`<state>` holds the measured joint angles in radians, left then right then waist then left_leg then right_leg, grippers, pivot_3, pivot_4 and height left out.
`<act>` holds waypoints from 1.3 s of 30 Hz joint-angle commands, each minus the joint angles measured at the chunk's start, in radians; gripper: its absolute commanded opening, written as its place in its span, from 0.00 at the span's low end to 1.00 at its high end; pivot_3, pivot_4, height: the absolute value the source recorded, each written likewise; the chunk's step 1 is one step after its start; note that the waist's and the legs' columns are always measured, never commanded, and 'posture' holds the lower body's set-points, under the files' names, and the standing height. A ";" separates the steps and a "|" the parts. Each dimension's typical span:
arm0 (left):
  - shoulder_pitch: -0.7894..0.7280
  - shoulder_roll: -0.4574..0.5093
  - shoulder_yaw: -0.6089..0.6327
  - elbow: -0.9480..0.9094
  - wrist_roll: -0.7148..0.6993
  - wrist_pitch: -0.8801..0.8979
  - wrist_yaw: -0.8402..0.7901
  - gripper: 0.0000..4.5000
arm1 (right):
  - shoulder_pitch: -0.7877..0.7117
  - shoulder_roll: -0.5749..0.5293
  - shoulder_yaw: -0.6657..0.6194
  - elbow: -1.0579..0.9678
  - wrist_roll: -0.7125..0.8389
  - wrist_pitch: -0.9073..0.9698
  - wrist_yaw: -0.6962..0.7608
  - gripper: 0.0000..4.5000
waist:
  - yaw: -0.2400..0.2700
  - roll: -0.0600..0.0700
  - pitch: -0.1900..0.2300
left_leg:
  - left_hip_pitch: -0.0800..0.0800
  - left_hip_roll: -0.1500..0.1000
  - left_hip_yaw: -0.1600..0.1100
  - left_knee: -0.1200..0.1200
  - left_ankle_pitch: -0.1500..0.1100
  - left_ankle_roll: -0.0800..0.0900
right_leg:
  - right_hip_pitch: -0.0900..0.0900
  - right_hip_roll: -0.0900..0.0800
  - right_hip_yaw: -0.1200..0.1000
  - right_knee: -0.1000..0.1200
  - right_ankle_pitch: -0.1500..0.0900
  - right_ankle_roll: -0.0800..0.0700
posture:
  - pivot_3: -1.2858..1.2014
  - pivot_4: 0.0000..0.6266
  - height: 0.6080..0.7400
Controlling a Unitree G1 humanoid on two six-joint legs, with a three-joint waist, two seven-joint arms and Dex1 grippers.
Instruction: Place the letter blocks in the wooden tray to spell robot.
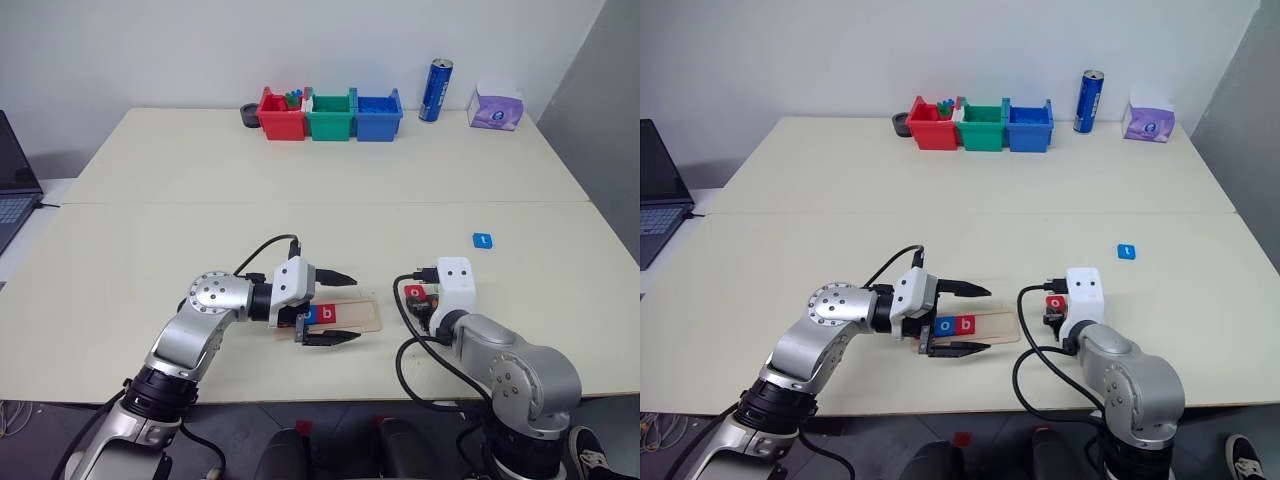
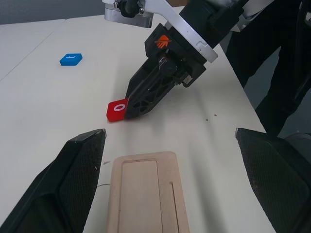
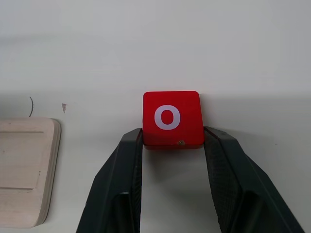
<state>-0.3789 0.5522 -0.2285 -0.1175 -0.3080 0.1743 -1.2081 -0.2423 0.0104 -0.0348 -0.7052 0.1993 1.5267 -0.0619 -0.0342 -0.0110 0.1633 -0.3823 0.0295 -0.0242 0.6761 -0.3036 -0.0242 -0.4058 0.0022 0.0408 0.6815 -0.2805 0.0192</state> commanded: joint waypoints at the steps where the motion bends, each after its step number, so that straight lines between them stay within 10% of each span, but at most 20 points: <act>1: -0.018 0.002 0.019 -0.030 -0.013 -0.005 0.008 1.00 | 0.002 0.010 0.018 -0.010 0.000 0.019 0.010 0.40 | 0.000 0.000 0.000 | 0.000 0.000 0.000 0.000 0.000 0.000 | 0.000 0.000 0.000 0.000 0.000 0.000 | 0.52 0.24 1.00; 9: -0.029 0.001 0.018 -0.008 -0.012 -0.015 0.000 1.00 | -0.013 0.006 -0.071 -0.057 0.040 0.034 0.094 1.00 | 0.000 0.000 0.000 | 0.000 0.000 0.000 0.000 0.000 0.000 | 0.000 0.000 0.000 0.000 0.000 0.000 | 0.52 0.24 1.00; 17: -0.042 -0.001 0.022 0.026 -0.009 -0.032 -0.004 1.00 | -0.259 -0.062 -0.307 -0.020 0.106 0.064 0.233 1.00 | 0.001 0.001 0.001 | -0.001 -0.001 0.000 0.000 0.000 0.000 | -0.001 0.000 0.000 0.000 0.000 0.000 | 0.52 0.24 1.00; 26: -0.056 -0.014 0.015 0.061 -0.019 -0.046 -0.024 1.00 | -0.021 -0.569 -0.054 0.278 0.207 -0.735 0.975 1.00 | 0.002 -0.002 0.003 | -0.003 -0.002 0.001 -0.002 -0.001 0.002 | 0.000 -0.002 -0.001 -0.004 -0.001 0.002 | 0.52 0.24 1.00; 39: -0.076 -0.031 0.009 0.077 -0.007 -0.054 -0.031 1.00 | -0.150 -0.613 0.143 0.837 0.040 -1.328 1.209 1.00 | 0.003 -0.003 0.004 | 0.000 -0.001 0.002 0.001 -0.001 0.002 | 0.000 -0.001 0.000 0.000 -0.001 0.001 | 0.52 0.24 1.00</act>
<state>-0.4428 0.5237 -0.2294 -0.0279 -0.3078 0.1366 -1.2364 -0.3782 -0.6056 0.1037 0.1081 0.2518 0.2453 1.1296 -0.0308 -0.0139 0.1673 -0.3829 0.0286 -0.0228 0.6773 -0.3045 -0.0226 -0.4056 0.0007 0.0406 0.6811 -0.2810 0.0201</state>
